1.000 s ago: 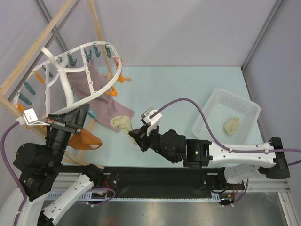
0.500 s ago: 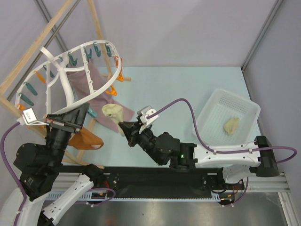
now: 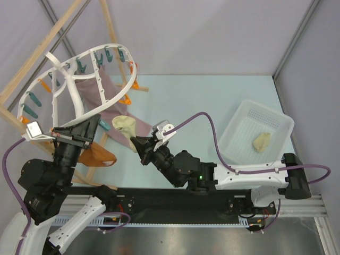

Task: Clip the socks to the hanger
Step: Clamp the sock onto the hanger.

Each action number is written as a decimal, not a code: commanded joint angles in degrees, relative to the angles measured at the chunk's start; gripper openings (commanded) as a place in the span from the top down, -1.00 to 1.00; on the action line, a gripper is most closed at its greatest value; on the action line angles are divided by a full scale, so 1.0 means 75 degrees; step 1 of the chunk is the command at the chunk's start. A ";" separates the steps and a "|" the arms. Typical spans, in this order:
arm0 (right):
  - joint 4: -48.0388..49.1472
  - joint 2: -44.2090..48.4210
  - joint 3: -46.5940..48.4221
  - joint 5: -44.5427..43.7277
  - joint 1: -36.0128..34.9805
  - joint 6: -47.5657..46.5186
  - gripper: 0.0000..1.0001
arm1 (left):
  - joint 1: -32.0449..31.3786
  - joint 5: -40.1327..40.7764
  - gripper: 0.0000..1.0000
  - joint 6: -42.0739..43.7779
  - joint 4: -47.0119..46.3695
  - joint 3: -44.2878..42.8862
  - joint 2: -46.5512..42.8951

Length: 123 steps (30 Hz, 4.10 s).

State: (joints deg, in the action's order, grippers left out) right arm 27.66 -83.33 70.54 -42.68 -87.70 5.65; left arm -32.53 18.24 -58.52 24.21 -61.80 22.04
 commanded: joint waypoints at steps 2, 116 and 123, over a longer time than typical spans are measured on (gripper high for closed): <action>0.0473 -0.0150 0.0496 -0.0181 -0.0060 -0.0085 1.00 | 0.0002 -0.0253 1.00 -0.0705 0.0510 0.0154 0.0295; -0.0406 -0.0749 0.1317 0.1472 -0.0142 -0.0789 0.16 | 0.0002 -0.0159 -0.61 -0.0401 0.0838 0.0400 -0.0360; -0.0863 -0.0152 0.0685 0.1412 0.0021 -0.0438 -0.28 | 0.0002 -0.0205 -0.61 -0.0084 0.1330 0.0389 -0.1028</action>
State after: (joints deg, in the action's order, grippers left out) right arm 22.74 -88.71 77.01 -31.16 -88.40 0.64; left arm -32.45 17.67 -60.31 31.90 -58.48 16.21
